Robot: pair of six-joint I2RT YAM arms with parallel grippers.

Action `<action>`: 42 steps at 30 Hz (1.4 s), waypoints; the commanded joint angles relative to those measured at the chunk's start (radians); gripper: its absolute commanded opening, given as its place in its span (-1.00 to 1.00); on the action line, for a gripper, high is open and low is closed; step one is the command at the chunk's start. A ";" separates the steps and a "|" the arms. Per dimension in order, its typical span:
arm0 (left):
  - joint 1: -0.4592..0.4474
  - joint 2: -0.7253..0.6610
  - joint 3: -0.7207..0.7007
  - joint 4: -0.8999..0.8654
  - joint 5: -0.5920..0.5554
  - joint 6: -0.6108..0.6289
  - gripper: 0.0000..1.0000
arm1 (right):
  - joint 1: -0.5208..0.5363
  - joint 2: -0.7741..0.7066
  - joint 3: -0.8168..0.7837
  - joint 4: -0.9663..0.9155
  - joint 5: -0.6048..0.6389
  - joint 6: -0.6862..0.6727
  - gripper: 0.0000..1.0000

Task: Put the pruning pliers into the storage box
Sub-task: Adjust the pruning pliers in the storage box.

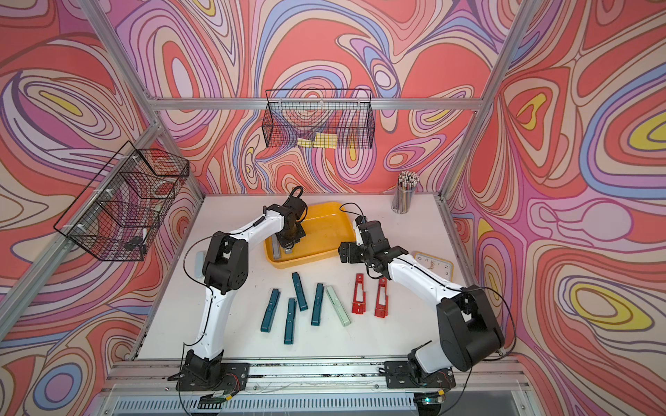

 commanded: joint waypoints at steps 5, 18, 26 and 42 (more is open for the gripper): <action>-0.003 -0.033 -0.041 -0.060 -0.078 0.015 -1.00 | -0.004 0.026 0.003 0.012 -0.021 0.009 0.79; 0.010 -0.048 -0.070 -0.023 -0.097 0.007 -1.00 | -0.005 0.043 0.016 0.007 -0.040 0.009 0.79; 0.013 -0.052 -0.068 -0.027 -0.130 0.006 -1.00 | -0.005 0.053 0.016 0.009 -0.056 0.012 0.79; 0.020 -0.070 -0.078 0.028 -0.078 0.047 -1.00 | -0.004 0.066 0.016 0.012 -0.065 0.018 0.79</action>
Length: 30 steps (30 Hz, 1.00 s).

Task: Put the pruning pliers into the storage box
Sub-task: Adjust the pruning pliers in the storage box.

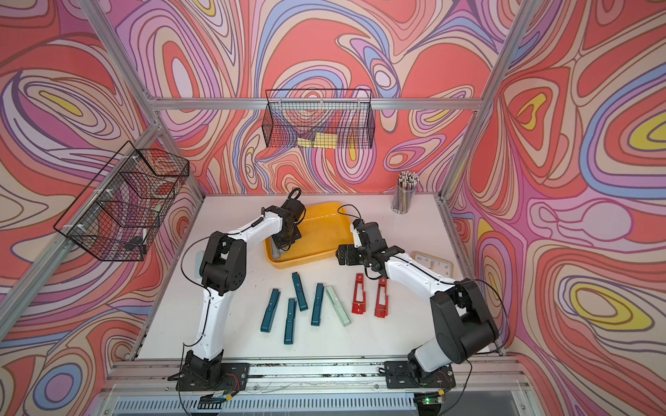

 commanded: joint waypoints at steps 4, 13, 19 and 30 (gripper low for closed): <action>0.009 -0.061 -0.031 0.081 0.110 0.075 -0.93 | -0.004 0.017 0.015 0.005 -0.009 0.008 0.79; 0.009 -0.187 -0.055 0.082 0.103 0.164 -0.54 | -0.005 0.032 0.046 -0.033 0.041 -0.004 0.79; 0.012 -0.363 -0.196 0.118 0.108 0.248 -0.07 | -0.005 0.036 0.077 -0.082 0.126 -0.031 0.78; 0.016 -0.609 -0.462 0.210 0.536 0.409 0.58 | -0.006 0.069 0.062 -0.073 0.242 -0.005 0.29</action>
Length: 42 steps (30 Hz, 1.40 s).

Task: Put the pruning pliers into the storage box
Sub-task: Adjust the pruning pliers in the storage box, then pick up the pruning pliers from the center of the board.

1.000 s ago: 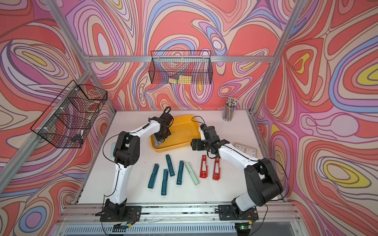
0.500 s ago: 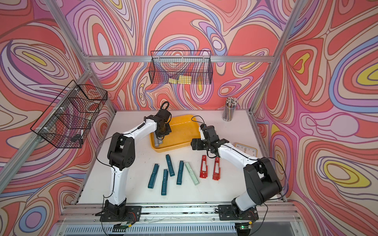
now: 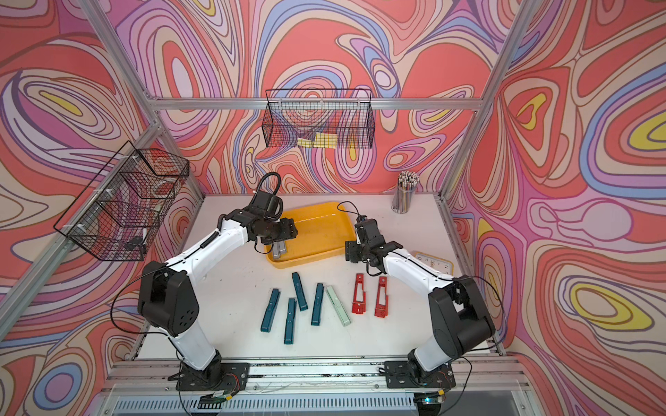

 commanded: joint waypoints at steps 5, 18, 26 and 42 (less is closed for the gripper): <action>0.003 -0.142 -0.202 0.126 0.315 0.056 0.66 | -0.005 0.070 -0.023 0.049 0.022 0.044 0.20; 0.004 -0.345 -0.444 0.256 0.419 0.015 0.99 | -0.005 0.157 -0.015 0.093 0.057 0.036 0.24; 0.002 -0.370 -0.490 0.289 0.413 -0.030 0.98 | -0.019 0.196 -0.006 0.123 0.059 0.022 0.11; 0.003 -0.342 -0.501 0.306 0.387 -0.051 0.98 | -0.044 0.295 0.066 0.142 0.025 0.007 0.04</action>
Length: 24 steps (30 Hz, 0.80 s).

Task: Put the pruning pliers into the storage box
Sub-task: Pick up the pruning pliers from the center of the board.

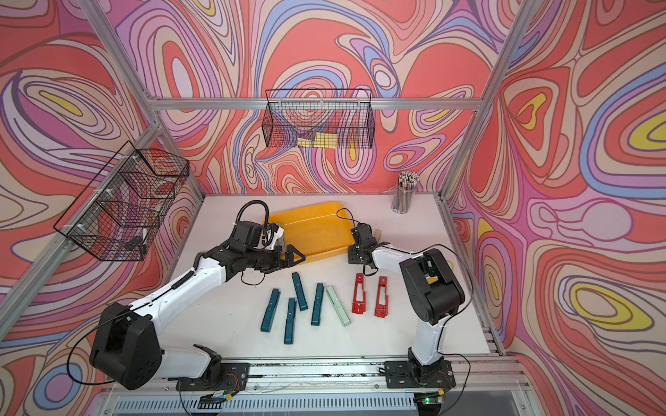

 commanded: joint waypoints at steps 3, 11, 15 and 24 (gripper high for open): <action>0.004 0.012 -0.018 0.033 -0.014 -0.014 0.98 | -0.006 0.031 0.053 -0.001 -0.006 -0.018 0.00; 0.003 0.016 -0.024 0.036 -0.026 -0.022 0.99 | -0.006 0.037 0.053 -0.017 0.002 -0.021 -0.36; 0.003 0.006 -0.024 0.029 -0.048 -0.022 0.98 | -0.007 0.042 0.049 -0.020 0.002 -0.021 -0.40; 0.004 -0.009 0.000 -0.040 -0.135 -0.006 0.98 | -0.006 0.018 0.030 -0.053 0.003 -0.015 -0.58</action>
